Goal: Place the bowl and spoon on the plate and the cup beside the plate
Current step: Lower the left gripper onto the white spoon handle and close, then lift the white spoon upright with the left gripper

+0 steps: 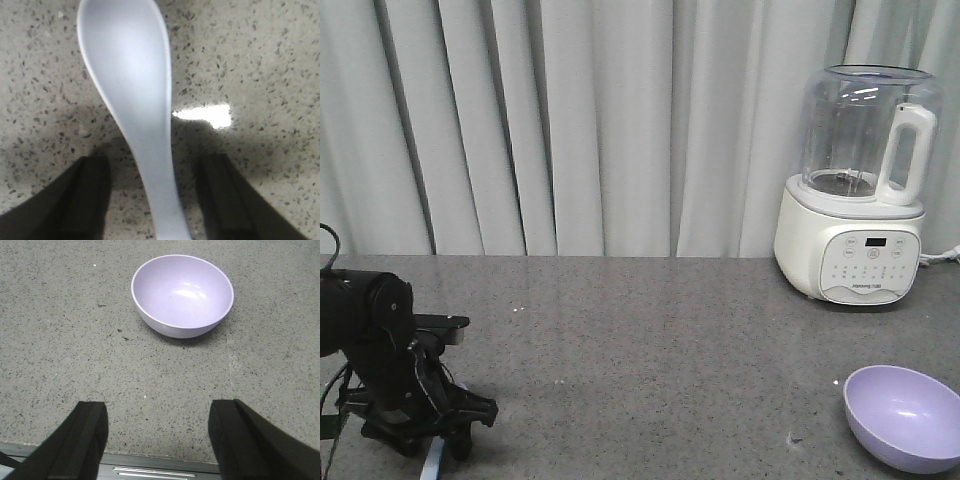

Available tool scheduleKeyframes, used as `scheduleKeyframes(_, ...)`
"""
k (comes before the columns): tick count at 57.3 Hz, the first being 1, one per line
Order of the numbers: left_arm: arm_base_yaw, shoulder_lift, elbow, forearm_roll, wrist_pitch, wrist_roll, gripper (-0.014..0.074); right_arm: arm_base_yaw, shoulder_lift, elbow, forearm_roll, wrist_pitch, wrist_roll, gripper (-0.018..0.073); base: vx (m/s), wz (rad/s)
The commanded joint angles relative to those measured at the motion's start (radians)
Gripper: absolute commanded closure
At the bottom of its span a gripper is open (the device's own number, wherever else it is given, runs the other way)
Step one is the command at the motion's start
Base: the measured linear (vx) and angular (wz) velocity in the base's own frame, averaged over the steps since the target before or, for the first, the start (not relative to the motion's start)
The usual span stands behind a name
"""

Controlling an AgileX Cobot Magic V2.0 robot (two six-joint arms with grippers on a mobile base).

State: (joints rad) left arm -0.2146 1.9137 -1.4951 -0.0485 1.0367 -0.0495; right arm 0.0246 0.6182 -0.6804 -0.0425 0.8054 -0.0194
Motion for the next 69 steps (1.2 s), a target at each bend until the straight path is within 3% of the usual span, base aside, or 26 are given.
scheduleKeyframes(1, -0.003, -0.052, -0.032, 0.016, -0.011, -0.008, 0.0242, -0.006, 0.007, -0.028, -0.01, -0.068, -0.01, 0.0071, 0.0, 0.0)
scheduleKeyframes(12, -0.003, -0.052, -0.032, 0.016, -0.011, -0.008, 0.0382, -0.006, 0.007, -0.028, -0.01, -0.068, -0.009, 0.0071, 0.0, 0.0)
scheduleKeyframes(23, -0.003, -0.052, -0.032, 0.016, -0.013, -0.007, 0.0454, -0.006, 0.007, -0.028, -0.01, -0.068, -0.009, 0.0071, 0.0, 0.0)
scheduleKeyframes(69, -0.003, -0.077, -0.032, 0.018, -0.022, 0.004, 0.0461, -0.006, 0.007, -0.028, -0.01, -0.068, -0.01, 0.0071, 0.0, 0.0)
